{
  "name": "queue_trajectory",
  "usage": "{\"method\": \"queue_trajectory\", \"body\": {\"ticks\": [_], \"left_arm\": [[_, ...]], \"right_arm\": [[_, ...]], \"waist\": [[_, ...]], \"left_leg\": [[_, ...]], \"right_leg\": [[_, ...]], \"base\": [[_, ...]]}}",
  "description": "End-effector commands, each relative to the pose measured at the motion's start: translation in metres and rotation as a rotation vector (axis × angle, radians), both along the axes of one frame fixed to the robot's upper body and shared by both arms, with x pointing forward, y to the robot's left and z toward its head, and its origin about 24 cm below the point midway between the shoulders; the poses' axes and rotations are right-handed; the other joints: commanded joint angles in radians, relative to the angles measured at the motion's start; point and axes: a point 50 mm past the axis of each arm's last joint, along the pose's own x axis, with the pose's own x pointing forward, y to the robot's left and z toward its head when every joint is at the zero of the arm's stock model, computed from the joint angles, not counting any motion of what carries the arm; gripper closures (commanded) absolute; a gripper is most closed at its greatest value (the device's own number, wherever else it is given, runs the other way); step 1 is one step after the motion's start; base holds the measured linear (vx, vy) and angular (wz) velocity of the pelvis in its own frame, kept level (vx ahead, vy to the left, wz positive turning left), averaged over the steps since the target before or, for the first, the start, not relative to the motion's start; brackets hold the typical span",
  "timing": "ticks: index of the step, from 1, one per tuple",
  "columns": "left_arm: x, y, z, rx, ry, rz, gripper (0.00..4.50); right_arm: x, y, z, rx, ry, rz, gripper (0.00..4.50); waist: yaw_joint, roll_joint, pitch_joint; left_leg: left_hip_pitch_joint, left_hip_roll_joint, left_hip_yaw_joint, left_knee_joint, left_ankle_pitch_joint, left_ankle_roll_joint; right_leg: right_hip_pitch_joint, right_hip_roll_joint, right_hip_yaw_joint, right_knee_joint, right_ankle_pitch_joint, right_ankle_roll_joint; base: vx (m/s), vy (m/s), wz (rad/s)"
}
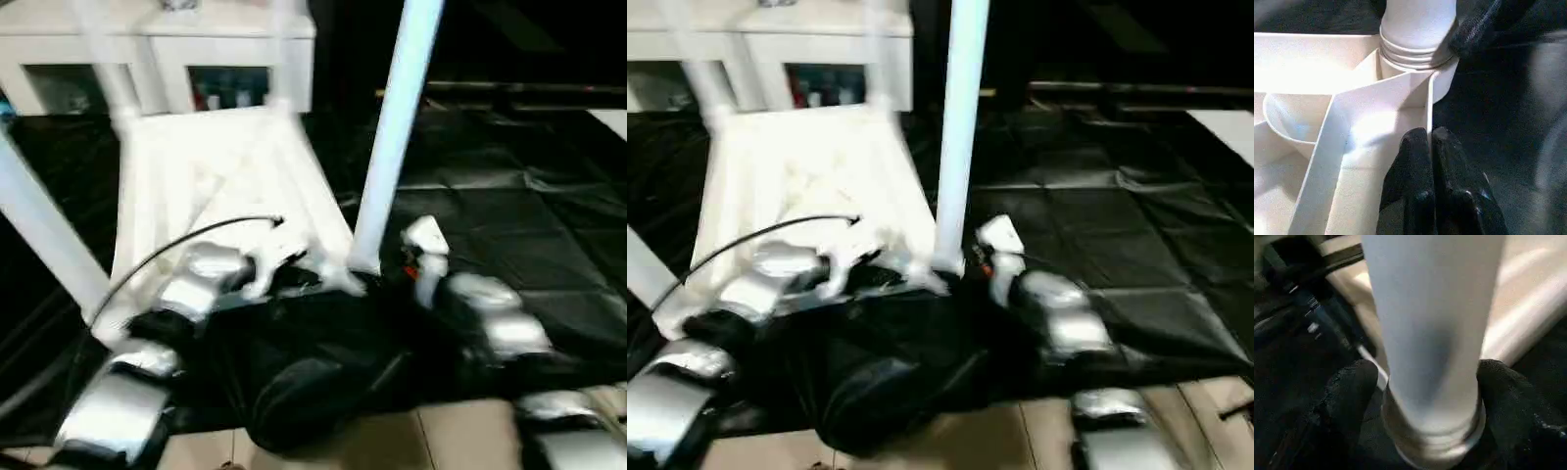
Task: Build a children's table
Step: Rotate leg to tighten
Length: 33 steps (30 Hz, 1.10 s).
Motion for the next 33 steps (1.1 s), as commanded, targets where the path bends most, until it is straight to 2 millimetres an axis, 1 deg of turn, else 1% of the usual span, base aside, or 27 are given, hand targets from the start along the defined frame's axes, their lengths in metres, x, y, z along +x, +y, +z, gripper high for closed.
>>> {"method": "queue_trajectory", "body": {"ticks": [1,3,4,5,7,9,10,12,15,18,19,20,21,22,23,24,25,26,28,29,30,32,33], "left_arm": [[-0.008,-0.01,-0.004,-0.036,0.027,-0.069,4.5],[-0.009,-0.007,-0.005,-0.03,0.037,-0.082,4.5],[-0.011,-0.006,-0.005,-0.029,0.047,-0.092,4.5],[-0.012,-0.005,-0.005,-0.03,0.054,-0.102,4.5],[-0.014,-0.003,-0.005,-0.034,0.061,-0.109,4.5],[-0.015,-0.003,-0.005,-0.035,0.064,-0.114,4.5],[-0.015,-0.003,-0.005,-0.035,0.064,-0.114,4.5],[-0.015,-0.003,-0.005,-0.036,0.066,-0.116,4.5],[-0.014,-0.003,-0.004,-0.037,0.056,-0.102,4.5],[-0.008,-0.005,-0.003,-0.042,0.029,-0.035,4.5],[-0.005,-0.006,-0.002,-0.04,0.012,-0.002,4.5],[-0.001,-0.008,-0.001,-0.038,0.0,0.037,4.5],[0.003,-0.011,-0.001,-0.036,-0.014,0.087,4.5],[0.006,-0.013,0.0,-0.035,-0.023,0.124,4.5],[0.009,-0.015,0.001,-0.04,-0.03,0.146,4.5],[0.012,-0.021,0.002,-0.049,-0.037,0.178,4.5],[0.014,-0.027,0.003,-0.056,-0.046,0.206,4.5],[0.014,-0.028,0.003,-0.057,-0.047,0.209,4.5],[0.015,-0.031,0.003,-0.058,-0.051,0.221,4.5],[0.017,-0.037,0.004,-0.063,-0.058,0.246,4.5],[0.018,-0.047,0.004,-0.073,-0.065,0.275,4.5],[0.019,-0.059,0.004,-0.087,-0.069,0.302,4.5],[0.018,-0.066,0.004,-0.091,-0.068,0.297,4.5]], "right_arm": [[-0.013,0.011,-0.015,-0.045,0.08,0.134,0.96],[-0.012,0.008,-0.014,-0.046,0.088,0.136,0.96],[-0.011,0.007,-0.012,-0.04,0.087,0.13,0.96],[-0.01,0.007,-0.01,-0.027,0.089,0.128,1.28],[-0.009,0.008,-0.008,-0.005,0.093,0.129,1.33],[-0.011,0.011,-0.007,0.01,0.108,0.154,1.61],[-0.011,0.011,-0.007,0.01,0.108,0.154,1.61],[-0.014,0.014,-0.009,0.011,0.123,0.181,1.76],[-0.017,0.017,-0.013,0.014,0.132,0.179,1.82],[-0.017,0.017,-0.018,0.017,0.138,0.118,1.84],[-0.015,0.017,-0.021,0.005,0.131,0.067,1.85],[-0.012,0.017,-0.023,-0.003,0.124,0.01,1.85],[-0.009,0.017,-0.025,0.0,0.121,-0.053,1.85],[-0.007,0.017,-0.027,0.004,0.12,-0.097,1.85],[-0.005,0.019,-0.028,0.012,0.121,-0.139,1.85],[-0.003,0.022,-0.03,0.027,0.124,-0.205,1.86],[0.0,0.026,-0.032,0.04,0.131,-0.266,1.86],[0.0,0.027,-0.032,0.041,0.132,-0.271,1.86],[0.001,0.029,-0.033,0.046,0.136,-0.295,1.86],[0.003,0.033,-0.034,0.056,0.142,-0.361,1.86],[0.007,0.04,-0.036,0.077,0.157,-0.464,1.86],[0.01,0.051,-0.039,0.097,0.182,-0.555,1.86],[0.011,0.059,-0.038,0.091,0.173,-0.557,1.86]], "waist": [[0.004,-0.007,-0.049],[0.007,-0.007,-0.049],[0.008,-0.007,-0.049],[0.008,-0.006,-0.049],[0.008,-0.007,-0.048],[0.008,-0.007,-0.048],[0.008,-0.008,-0.049],[0.009,-0.008,-0.049],[0.009,-0.008,-0.049],[0.011,-0.008,-0.049],[0.01,-0.008,-0.046],[0.007,-0.008,-0.044],[0.007,-0.008,-0.044],[-0.001,-0.008,-0.04],[-0.005,-0.01,-0.041],[-0.008,-0.008,-0.04],[-0.01,-0.006,-0.04],[-0.011,-0.008,-0.041],[-0.01,-0.007,-0.042],[-0.01,-0.004,-0.042],[-0.013,-0.005,-0.043],[-0.016,-0.005,-0.045],[-0.015,-0.004,-0.047]], "left_leg": [[0.012,0.052,-0.014,-0.056,-0.243,0.063],[0.011,0.051,-0.014,-0.056,-0.24,0.061],[0.013,0.052,-0.016,-0.058,-0.25,0.053],[0.013,0.053,-0.016,-0.059,-0.256,0.049],[0.012,0.053,-0.017,-0.06,-0.263,0.045],[0.013,0.053,-0.017,-0.061,-0.269,0.04],[0.013,0.053,-0.017,-0.06,-0.265,0.038],[0.013,0.052,-0.017,-0.06,-0.258,0.039],[0.013,0.052,-0.016,-0.059,-0.252,0.039],[0.014,0.051,-0.016,-0.059,-0.252,0.038],[0.014,0.052,-0.017,-0.062,-0.265,0.032],[0.016,0.051,-0.018,-0.064,-0.29,0.021],[0.016,0.051,-0.018,-0.064,-0.29,0.021],[0.02,0.049,-0.024,-0.067,-0.341,-0.005],[0.02,0.047,-0.027,-0.067,-0.361,-0.012],[0.02,0.048,-0.028,-0.068,-0.369,-0.015],[0.023,0.049,-0.03,-0.07,-0.383,-0.02],[0.021,0.048,-0.03,-0.069,-0.383,-0.02],[0.022,0.048,-0.03,-0.069,-0.384,-0.014],[0.022,0.048,-0.029,-0.069,-0.378,-0.014],[0.02,0.047,-0.028,-0.069,-0.371,-0.017],[0.02,0.047,-0.028,-0.07,-0.355,-0.024],[0.021,0.046,-0.027,-0.068,-0.347,-0.021]], "right_leg": [[0.034,-0.061,0.045,-0.073,-0.153,-0.245],[0.034,-0.063,0.045,-0.072,-0.155,-0.245],[0.034,-0.064,0.044,-0.074,-0.183,-0.243],[0.034,-0.063,0.045,-0.074,-0.19,-0.242],[0.034,-0.063,0.045,-0.074,-0.199,-0.239],[0.034,-0.063,0.045,-0.075,-0.208,-0.235],[0.034,-0.063,0.045,-0.075,-0.208,-0.231],[0.034,-0.063,0.045,-0.075,-0.203,-0.23],[0.033,-0.063,0.045,-0.074,-0.194,-0.231],[0.032,-0.063,0.045,-0.075,-0.2,-0.228],[0.031,-0.064,0.046,-0.078,-0.222,-0.223],[0.028,-0.066,0.047,-0.083,-0.268,-0.213],[0.028,-0.066,0.047,-0.083,-0.268,-0.213],[0.024,-0.07,0.047,-0.093,-0.365,-0.19],[0.023,-0.071,0.046,-0.098,-0.415,-0.173],[0.021,-0.07,0.048,-0.099,-0.425,-0.169],[0.018,-0.07,0.048,-0.101,-0.43,-0.164],[0.019,-0.07,0.048,-0.101,-0.428,-0.163],[0.018,-0.069,0.048,-0.102,-0.411,-0.162],[0.018,-0.069,0.05,-0.101,-0.398,-0.164],[0.018,-0.067,0.05,-0.098,-0.374,-0.17],[0.02,-0.067,0.049,-0.094,-0.343,-0.178],[0.02,-0.066,0.048,-0.093,-0.321,-0.183]], "base": [[0.0,0.0,0.0],[0.0,0.0,0.0],[0.0,0.0,0.0],[0.0,0.0,0.0],[0.0,0.0,0.0],[0.0,0.0,0.0],[0.0,0.0,0.0],[0.0,0.0,0.0],[0.0,0.0,0.0],[0.0,0.0,0.0],[0.0,0.0,0.0],[0.0,0.0,0.0],[0.0,0.0,0.0],[0.0,0.0,0.0],[0.0,0.0,0.0],[0.0,0.0,0.0],[0.0,0.0,0.0],[0.0,0.0,0.0],[0.0,0.0,0.0],[0.0,0.0,0.0],[0.0,0.0,0.0],[0.0,0.0,0.0],[0.0,0.0,0.0]]}}
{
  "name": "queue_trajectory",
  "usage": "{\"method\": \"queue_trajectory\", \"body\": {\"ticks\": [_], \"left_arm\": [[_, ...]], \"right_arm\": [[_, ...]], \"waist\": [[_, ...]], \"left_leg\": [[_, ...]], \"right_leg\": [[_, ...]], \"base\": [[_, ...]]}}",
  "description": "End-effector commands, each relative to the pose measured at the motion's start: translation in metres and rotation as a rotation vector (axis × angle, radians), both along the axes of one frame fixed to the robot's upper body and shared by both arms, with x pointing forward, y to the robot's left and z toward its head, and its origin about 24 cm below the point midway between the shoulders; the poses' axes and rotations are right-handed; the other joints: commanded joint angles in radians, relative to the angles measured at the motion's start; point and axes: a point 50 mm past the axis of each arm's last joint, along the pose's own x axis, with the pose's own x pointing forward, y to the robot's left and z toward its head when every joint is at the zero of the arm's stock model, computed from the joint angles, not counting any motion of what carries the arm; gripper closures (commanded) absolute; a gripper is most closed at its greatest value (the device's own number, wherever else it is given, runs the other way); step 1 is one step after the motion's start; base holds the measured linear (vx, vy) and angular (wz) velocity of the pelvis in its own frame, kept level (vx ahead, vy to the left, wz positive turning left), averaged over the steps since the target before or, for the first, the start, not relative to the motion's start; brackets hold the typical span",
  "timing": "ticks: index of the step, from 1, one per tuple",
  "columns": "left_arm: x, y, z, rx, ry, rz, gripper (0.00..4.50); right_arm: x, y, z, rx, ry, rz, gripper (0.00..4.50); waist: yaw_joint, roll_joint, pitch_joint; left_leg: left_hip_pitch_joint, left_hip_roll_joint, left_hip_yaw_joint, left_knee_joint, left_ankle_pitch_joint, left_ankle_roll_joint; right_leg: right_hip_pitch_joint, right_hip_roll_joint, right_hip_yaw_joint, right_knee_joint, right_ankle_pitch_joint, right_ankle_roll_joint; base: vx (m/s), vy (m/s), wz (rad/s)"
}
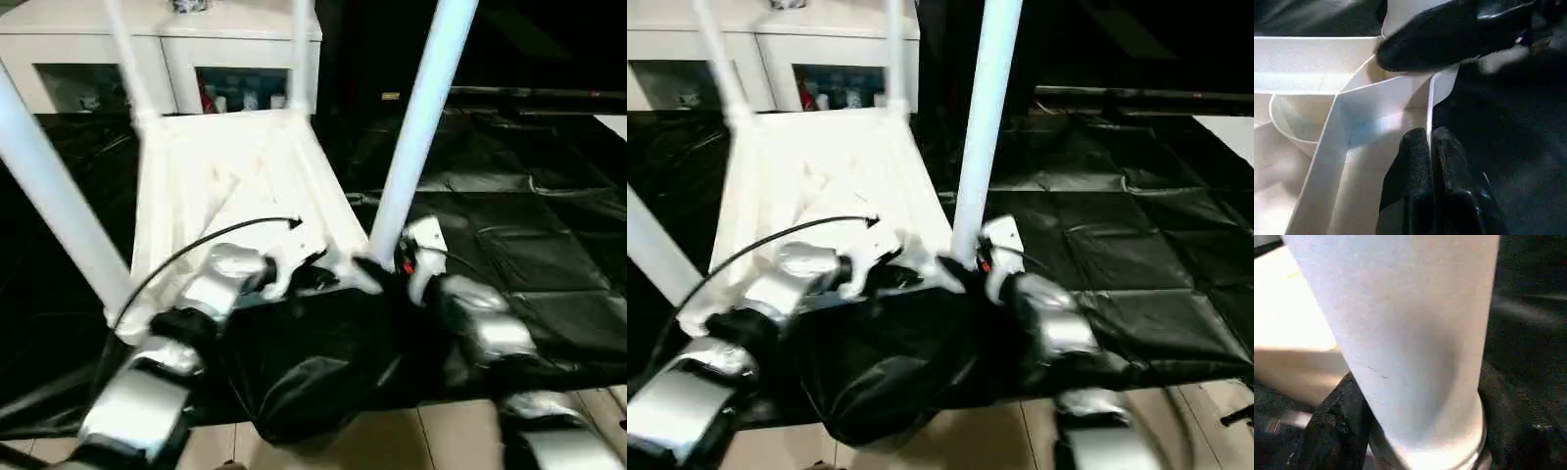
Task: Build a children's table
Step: Rotate leg to tighten
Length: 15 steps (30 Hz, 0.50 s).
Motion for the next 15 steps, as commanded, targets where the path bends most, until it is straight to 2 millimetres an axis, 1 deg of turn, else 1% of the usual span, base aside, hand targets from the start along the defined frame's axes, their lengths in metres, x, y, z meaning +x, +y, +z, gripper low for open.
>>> {"method": "queue_trajectory", "body": {"ticks": [1,2,3,4,5,6,7,8,9,10,11,12,13,14,15], "left_arm": [[0.001,-0.027,0.008,-0.087,-0.036,0.026,4.5],[0.001,-0.027,0.008,-0.086,-0.036,0.023,4.5],[0.001,-0.027,0.008,-0.085,-0.037,0.02,4.5],[0.0,-0.028,0.008,-0.084,-0.036,0.009,4.5],[0.0,-0.028,0.008,-0.084,-0.036,0.009,4.5],[0.0,-0.025,0.008,-0.083,-0.035,-0.009,4.5],[-0.001,-0.023,0.008,-0.084,-0.032,-0.03,4.5],[-0.002,-0.021,0.008,-0.085,-0.031,-0.044,4.5],[-0.003,-0.018,0.007,-0.083,-0.027,-0.062,4.5],[-0.003,-0.016,0.007,-0.085,-0.025,-0.074,4.5],[-0.006,-0.01,0.007,-0.082,-0.013,-0.113,4.5],[-0.007,-0.007,0.006,-0.079,-0.006,-0.133,4.5],[-0.007,-0.007,0.006,-0.079,-0.005,-0.134,4.5],[-0.012,0.001,0.006,-0.07,0.014,-0.203,4.5],[-0.013,0.002,0.006,-0.069,0.016,-0.219,4.5]], "right_arm": [[-0.015,0.046,-0.02,0.033,0.088,0.119,1.86],[-0.015,0.049,-0.018,0.038,0.075,0.139,1.86],[-0.016,0.051,-0.017,0.044,0.066,0.153,1.86],[-0.016,0.053,-0.015,0.061,0.06,0.167,1.51],[-0.016,0.053,-0.015,0.061,0.06,0.167,1.3],[-0.015,0.053,-0.012,0.085,0.054,0.191,1.16],[-0.015,0.053,-0.01,0.094,0.045,0.215,1.16],[-0.015,0.053,-0.008,0.099,0.038,0.231,1.1],[-0.015,0.051,-0.006,0.09,0.024,0.264,0.86],[-0.015,0.05,-0.005,0.088,0.019,0.284,0.86],[-0.017,0.045,-0.002,0.082,0.009,0.355,0.86],[-0.018,0.042,-0.001,0.08,0.005,0.391,0.86],[-0.018,0.042,-0.001,0.08,0.005,0.393,0.86],[-0.022,0.034,0.001,0.068,0.002,0.49,0.86],[-0.023,0.031,0.002,0.065,0.002,0.512,0.86]], "waist": [[-0.003,-0.001,-0.047],[-0.003,-0.003,-0.048],[-0.002,-0.004,-0.049],[-0.001,-0.005,-0.049],[0.0,-0.004,-0.049],[0.0,-0.004,-0.049],[0.001,-0.006,-0.048],[0.002,-0.004,-0.048],[0.002,-0.006,-0.048],[0.002,-0.005,-0.049],[0.003,-0.008,-0.05],[0.003,-0.008,-0.05],[0.001,-0.006,-0.049],[0.004,-0.007,-0.049],[0.005,-0.007,-0.049]], "left_leg": [[0.017,0.045,-0.025,-0.073,-0.338,-0.012],[0.015,0.044,-0.024,-0.072,-0.334,-0.006],[0.013,0.043,-0.023,-0.07,-0.317,0.007],[0.013,0.043,-0.021,-0.069,-0.303,0.019],[0.013,0.043,-0.021,-0.069,-0.298,0.023],[0.012,0.043,-0.021,-0.068,-0.293,0.026],[0.01,0.042,-0.021,-0.069,-0.292,0.032],[0.009,0.044,-0.023,-0.07,-0.289,0.032],[0.009,0.044,-0.023,-0.07,-0.287,0.031],[0.009,0.044,-0.023,-0.07,-0.287,0.032],[0.007,0.044,-0.023,-0.069,-0.285,0.041],[0.007,0.044,-0.023,-0.069,-0.285,0.041],[0.007,0.046,-0.022,-0.068,-0.276,0.05],[0.007,0.046,-0.022,-0.068,-0.266,0.055],[0.006,0.047,-0.021,-0.067,-0.26,0.058]], "right_leg": [[0.021,-0.064,0.047,-0.092,-0.288,-0.194],[0.022,-0.064,0.047,-0.093,-0.279,-0.193],[0.025,-0.064,0.046,-0.09,-0.258,-0.194],[0.026,-0.063,0.046,-0.089,-0.24,-0.197],[0.027,-0.063,0.046,-0.089,-0.234,-0.199],[0.028,-0.063,0.046,-0.089,-0.23,-0.2],[0.03,-0.063,0.045,-0.09,-0.242,-0.198],[0.031,-0.064,0.045,-0.088,-0.25,-0.195],[0.031,-0.063,0.045,-0.089,-0.248,-0.195],[0.031,-0.063,0.045,-0.088,-0.244,-0.196],[0.035,-0.063,0.043,-0.086,-0.235,-0.199],[0.035,-0.063,0.043,-0.086,-0.235,-0.199],[0.033,-0.063,0.044,-0.085,-0.215,-0.207],[0.037,-0.062,0.043,-0.084,-0.205,-0.211],[0.037,-0.062,0.043,-0.083,-0.197,-0.213]], "base": [[0.0,0.0,0.0],[0.0,0.0,0.0],[0.0,0.0,0.0],[0.0,0.0,0.0],[0.0,0.0,0.0],[0.0,0.0,0.0],[0.0,0.0,0.0],[0.0,0.0,0.0],[0.0,0.0,0.0],[0.0,0.0,0.0],[0.0,0.0,0.0],[0.0,0.0,0.0],[0.0,0.0,0.0],[0.0,0.0,0.0],[0.0,0.0,0.0]]}}
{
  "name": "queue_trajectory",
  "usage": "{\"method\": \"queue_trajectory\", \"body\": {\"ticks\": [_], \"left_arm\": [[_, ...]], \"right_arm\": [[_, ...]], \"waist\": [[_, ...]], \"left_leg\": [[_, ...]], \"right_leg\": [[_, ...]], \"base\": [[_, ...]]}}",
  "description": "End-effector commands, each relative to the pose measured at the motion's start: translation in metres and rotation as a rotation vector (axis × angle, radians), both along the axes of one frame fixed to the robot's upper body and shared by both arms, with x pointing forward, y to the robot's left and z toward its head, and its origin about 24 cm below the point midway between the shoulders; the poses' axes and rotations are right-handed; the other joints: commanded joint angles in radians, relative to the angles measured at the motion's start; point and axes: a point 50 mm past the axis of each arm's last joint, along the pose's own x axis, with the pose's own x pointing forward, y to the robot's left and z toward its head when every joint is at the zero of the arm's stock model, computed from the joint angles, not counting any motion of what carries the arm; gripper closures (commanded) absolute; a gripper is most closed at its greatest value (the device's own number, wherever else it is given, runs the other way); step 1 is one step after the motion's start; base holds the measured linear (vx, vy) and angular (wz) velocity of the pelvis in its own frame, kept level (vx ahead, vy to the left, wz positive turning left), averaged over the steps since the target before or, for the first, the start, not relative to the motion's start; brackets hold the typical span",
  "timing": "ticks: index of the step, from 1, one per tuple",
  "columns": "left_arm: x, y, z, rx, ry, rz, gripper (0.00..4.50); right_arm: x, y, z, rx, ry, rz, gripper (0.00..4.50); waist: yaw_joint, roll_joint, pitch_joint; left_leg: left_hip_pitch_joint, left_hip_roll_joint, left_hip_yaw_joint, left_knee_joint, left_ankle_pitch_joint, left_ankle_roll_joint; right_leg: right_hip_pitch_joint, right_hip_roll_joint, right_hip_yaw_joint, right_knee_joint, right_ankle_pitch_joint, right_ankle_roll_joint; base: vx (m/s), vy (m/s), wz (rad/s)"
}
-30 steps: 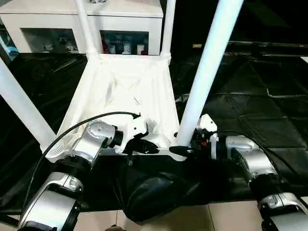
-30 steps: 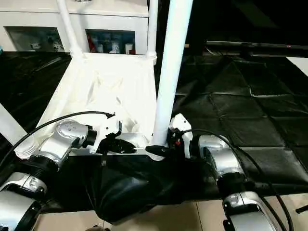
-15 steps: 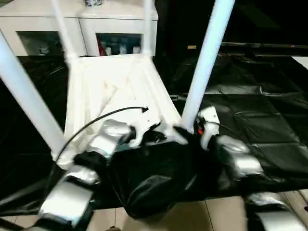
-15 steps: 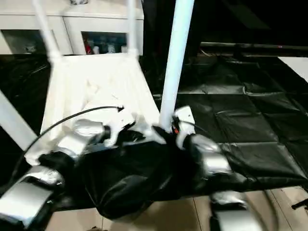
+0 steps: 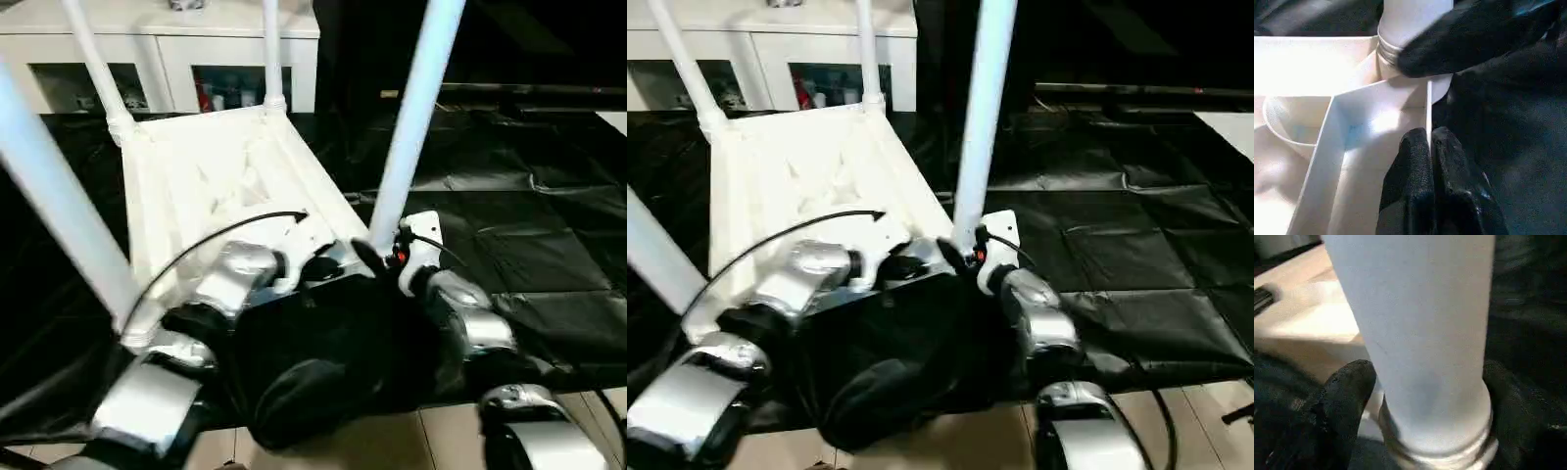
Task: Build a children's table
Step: Rotate leg to tighten
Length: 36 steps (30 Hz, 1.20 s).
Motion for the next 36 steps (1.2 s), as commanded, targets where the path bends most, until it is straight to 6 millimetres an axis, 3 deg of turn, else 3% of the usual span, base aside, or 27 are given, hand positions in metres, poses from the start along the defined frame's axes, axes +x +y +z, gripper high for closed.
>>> {"method": "queue_trajectory", "body": {"ticks": [1,4,8,11,16,22,25,28,30,31,33,34,36], "left_arm": [[-0.012,-0.015,0.003,-0.064,0.012,-0.176,4.5],[-0.017,-0.006,0.003,-0.062,0.045,-0.233,4.5],[-0.024,0.01,0.002,-0.029,0.099,-0.306,4.5],[-0.025,0.015,0.002,-0.017,0.112,-0.318,4.5],[-0.027,0.017,0.002,-0.023,0.115,-0.319,4.5],[-0.025,0.012,0.001,-0.038,0.088,-0.272,4.5],[-0.016,0.008,0.001,-0.034,0.043,-0.161,4.5],[-0.005,0.001,0.002,-0.045,0.005,-0.044,4.5],[0.0,-0.009,0.004,-0.062,-0.016,0.02,4.5],[0.003,-0.017,0.005,-0.063,-0.035,0.063,4.5],[0.004,-0.018,0.005,-0.061,-0.04,0.072,4.5],[0.007,-0.032,0.005,-0.076,-0.049,0.128,4.5],[0.008,-0.041,0.006,-0.088,-0.054,0.165,4.5]], "right_arm": [[-0.017,0.028,0.0,0.009,0.028,0.324,0.86],[-0.022,0.015,0.002,-0.012,0.042,0.414,0.86],[-0.029,-0.004,0.003,-0.07,0.073,0.524,0.86],[-0.03,-0.009,0.005,-0.087,0.077,0.551,1.17],[-0.028,-0.008,0.01,-0.072,0.08,0.562,1.64],[-0.034,-0.002,0.005,-0.055,0.102,0.584,1.83],[-0.031,-0.001,-0.002,-0.062,0.099,0.476,1.85],[-0.022,-0.001,-0.012,-0.105,0.086,0.284,1.87],[-0.015,0.001,-0.017,-0.085,0.104,0.111,1.87],[-0.011,0.002,-0.021,-0.063,0.126,-0.015,1.87],[-0.01,0.003,-0.022,-0.06,0.13,-0.04,1.87],[-0.007,0.01,-0.026,-0.03,0.157,-0.166,1.88],[-0.005,0.017,-0.028,-0.019,0.171,-0.227,1.88]], "waist": [[0.005,-0.008,-0.049],[0.016,-0.006,-0.052],[0.025,-0.005,-0.05],[0.026,-0.007,-0.05],[0.03,-0.007,-0.052],[0.033,-0.009,-0.054],[0.033,-0.013,-0.052],[0.022,-0.013,-0.042],[0.016,-0.016,-0.041],[0.01,-0.014,-0.04],[0.003,-0.015,-0.041],[0.004,-0.007,-0.041],[0.002,-0.004,-0.043]], "left_leg": [[0.008,0.048,-0.019,-0.059,-0.254,0.059],[0.007,0.05,-0.015,-0.054,-0.217,0.075],[0.01,0.051,-0.014,-0.053,-0.224,0.065],[0.01,0.052,-0.014,-0.055,-0.237,0.056],[0.011,0.051,-0.014,-0.054,-0.224,0.049],[0.01,0.05,-0.014,-0.05,-0.197,0.058],[0.01,0.05,-0.013,-0.05,-0.203,0.056],[0.014,0.046,-0.019,-0.059,-0.296,0.009],[0.019,0.045,-0.026,-0.062,-0.343,-0.011],[0.02,0.047,-0.028,-0.064,-0.355,-0.02],[0.021,0.046,-0.032,-0.065,-0.375,-0.023],[0.02,0.046,-0.031,-0.066,-0.369,-0.017],[0.024,0.045,-0.03,-0.065,-0.373,-0.023]], "right_leg": [[0.038,-0.063,0.045,-0.082,-0.192,-0.213],[0.039,-0.059,0.043,-0.069,-0.117,-0.239],[0.037,-0.06,0.043,-0.068,-0.119,-0.253],[0.036,-0.062,0.044,-0.069,-0.137,-0.248],[0.036,-0.062,0.044,-0.067,-0.131,-0.248],[0.037,-0.062,0.043,-0.064,-0.109,-0.248],[0.036,-0.061,0.043,-0.065,-0.119,-0.244],[0.027,-0.069,0.046,-0.087,-0.311,-0.2],[0.025,-0.073,0.045,-0.099,-0.435,-0.162],[0.019,-0.072,0.047,-0.1,-0.451,-0.153],[0.021,-0.071,0.044,-0.104,-0.471,-0.141],[0.02,-0.071,0.046,-0.105,-0.45,-0.141],[0.017,-0.069,0.047,-0.103,-0.415,-0.152]], "base": [[0.0,0.0,0.0],[0.0,0.0,0.0],[0.0,0.0,0.0],[0.0,0.0,0.0],[0.0,0.0,0.0],[0.0,0.0,0.0],[0.0,0.0,0.0],[0.0,0.0,0.0],[0.0,0.0,0.0],[0.0,0.0,0.0],[0.0,0.0,0.0],[0.0,0.0,0.0],[0.0,0.0,0.0]]}}
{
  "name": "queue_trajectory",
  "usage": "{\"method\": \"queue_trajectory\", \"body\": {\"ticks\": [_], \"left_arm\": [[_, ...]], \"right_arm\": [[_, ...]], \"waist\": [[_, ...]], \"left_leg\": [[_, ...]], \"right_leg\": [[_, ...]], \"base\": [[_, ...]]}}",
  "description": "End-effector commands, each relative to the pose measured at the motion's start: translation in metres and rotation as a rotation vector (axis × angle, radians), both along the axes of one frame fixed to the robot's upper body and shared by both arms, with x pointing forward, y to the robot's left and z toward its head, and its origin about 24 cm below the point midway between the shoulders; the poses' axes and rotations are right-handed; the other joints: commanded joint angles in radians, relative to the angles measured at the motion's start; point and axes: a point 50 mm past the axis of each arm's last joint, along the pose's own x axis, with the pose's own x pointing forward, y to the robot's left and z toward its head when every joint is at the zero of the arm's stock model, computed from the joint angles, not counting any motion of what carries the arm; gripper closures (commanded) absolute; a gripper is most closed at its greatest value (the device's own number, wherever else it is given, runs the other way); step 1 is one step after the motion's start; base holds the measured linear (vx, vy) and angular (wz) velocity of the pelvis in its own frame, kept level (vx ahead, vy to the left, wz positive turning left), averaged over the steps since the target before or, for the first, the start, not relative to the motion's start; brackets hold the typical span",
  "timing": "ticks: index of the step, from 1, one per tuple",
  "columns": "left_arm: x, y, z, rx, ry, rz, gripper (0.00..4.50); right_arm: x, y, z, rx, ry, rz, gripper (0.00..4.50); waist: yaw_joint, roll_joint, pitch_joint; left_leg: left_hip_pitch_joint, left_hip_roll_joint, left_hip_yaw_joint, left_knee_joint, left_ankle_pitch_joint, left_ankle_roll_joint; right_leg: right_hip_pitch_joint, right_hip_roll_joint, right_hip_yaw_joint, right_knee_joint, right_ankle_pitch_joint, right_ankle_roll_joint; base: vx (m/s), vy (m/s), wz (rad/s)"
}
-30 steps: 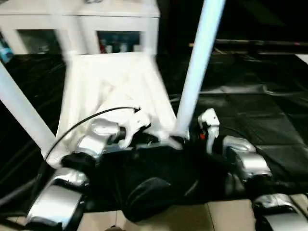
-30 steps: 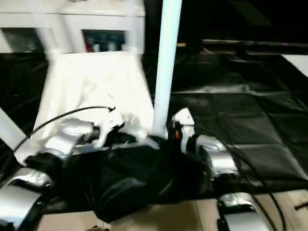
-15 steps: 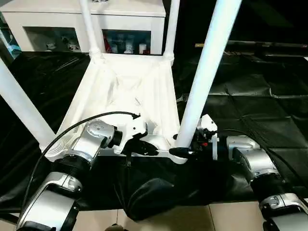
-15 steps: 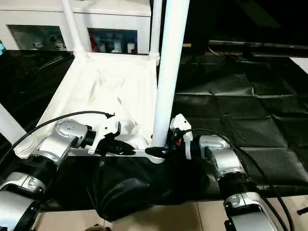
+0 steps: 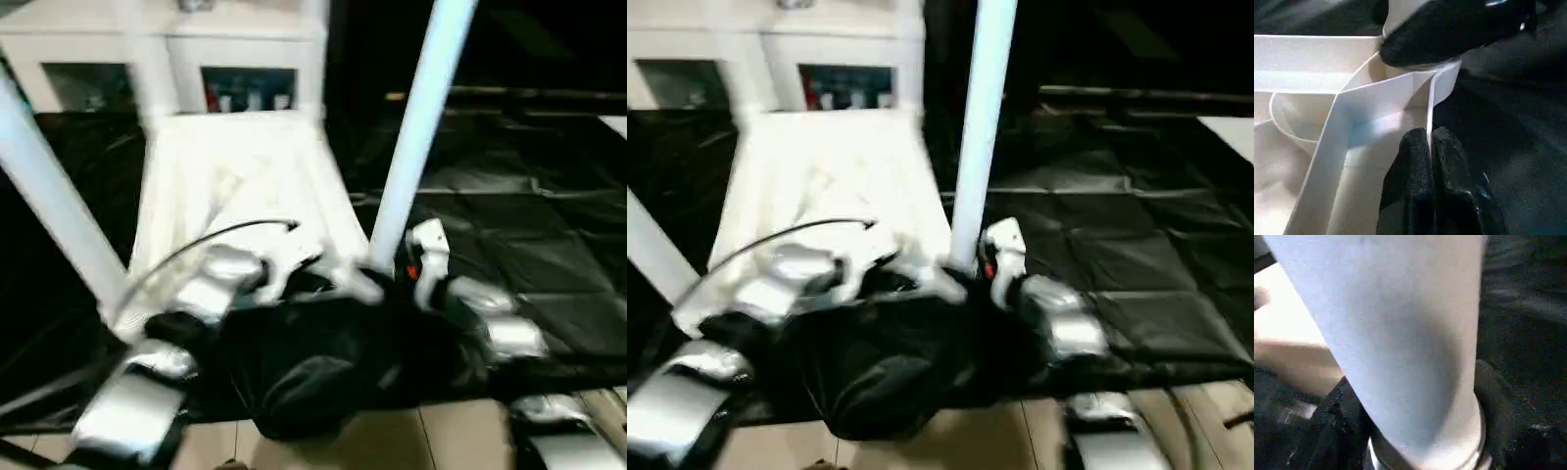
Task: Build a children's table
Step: Rotate leg to tighten
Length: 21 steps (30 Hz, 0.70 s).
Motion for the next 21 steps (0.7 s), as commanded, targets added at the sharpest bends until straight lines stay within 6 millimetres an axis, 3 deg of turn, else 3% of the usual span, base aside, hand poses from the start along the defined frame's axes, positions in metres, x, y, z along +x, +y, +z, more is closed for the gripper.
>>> {"method": "queue_trajectory", "body": {"ticks": [1,4,5,7,13,15,16,17,21], "left_arm": [[0.007,-0.023,0.011,-0.095,-0.043,0.11,4.5],[0.006,-0.032,0.011,-0.113,-0.044,0.11,4.5],[0.005,-0.035,0.01,-0.118,-0.042,0.102,4.5],[0.005,-0.035,0.01,-0.119,-0.043,0.096,4.5],[-0.002,-0.03,0.008,-0.125,-0.029,-0.018,4.5],[-0.003,-0.027,0.008,-0.122,-0.026,-0.048,4.5],[-0.005,-0.02,0.008,-0.107,-0.023,-0.086,4.5],[-0.005,-0.01,0.007,-0.085,-0.027,-0.109,4.5],[-0.004,-0.001,0.007,-0.073,-0.024,-0.118,4.5]], "right_arm": [[-0.011,0.024,-0.025,-0.002,0.123,-0.033,1.88],[-0.012,0.041,-0.024,-0.016,0.095,0.029,1.88],[-0.013,0.047,-0.022,-0.019,0.08,0.057,1.53],[-0.012,0.047,-0.022,-0.016,0.076,0.063,1.32],[-0.01,0.043,-0.01,0.011,0.018,0.162,0.84],[-0.009,0.038,-0.008,-0.007,0.001,0.191,0.73],[-0.011,0.025,-0.001,-0.014,-0.025,0.271,0.73],[-0.015,0.004,0.008,-0.028,-0.054,0.362,0.73],[-0.023,-0.028,0.018,-0.059,-0.062,0.441,0.73]], "waist": [[-0.007,-0.003,-0.045],[-0.002,-0.004,-0.049],[-0.002,-0.005,-0.05],[0.001,-0.006,-0.05],[0.001,-0.005,-0.051],[-0.001,-0.004,-0.05],[0.003,-0.012,-0.05],[0.005,-0.013,-0.05],[0.021,-0.011,-0.052]], "left_leg": [[0.018,0.046,-0.029,-0.075,-0.359,-0.023],[0.016,0.043,-0.024,-0.07,-0.326,0.0],[0.016,0.043,-0.023,-0.069,-0.316,0.005],[0.013,0.04,-0.02,-0.066,-0.283,0.03],[0.01,0.043,-0.022,-0.067,-0.275,0.042],[0.01,0.044,-0.022,-0.068,-0.276,0.039],[0.008,0.042,-0.021,-0.066,-0.275,0.048],[0.005,0.044,-0.021,-0.064,-0.263,0.063],[0.005,0.047,-0.016,-0.059,-0.22,0.088]], "right_leg": [[0.019,-0.065,0.046,-0.1,-0.374,-0.163],[0.023,-0.062,0.047,-0.094,-0.279,-0.183],[0.024,-0.062,0.047,-0.092,-0.262,-0.187],[0.028,-0.062,0.046,-0.09,-0.23,-0.195],[0.032,-0.062,0.044,-0.091,-0.26,-0.186],[0.031,-0.062,0.044,-0.09,-0.248,-0.194],[0.037,-0.062,0.042,-0.09,-0.249,-0.19],[0.039,-0.062,0.044,-0.089,-0.23,-0.186],[0.04,-0.058,0.042,-0.08,-0.166,-0.2]], "base": [[0.0,0.0,0.0],[0.0,0.0,0.0],[0.0,0.0,0.0],[0.0,0.0,0.0],[0.0,0.0,0.0],[0.0,0.0,0.0],[0.0,0.0,0.0],[0.0,0.0,0.0],[0.0,0.0,0.0]]}}
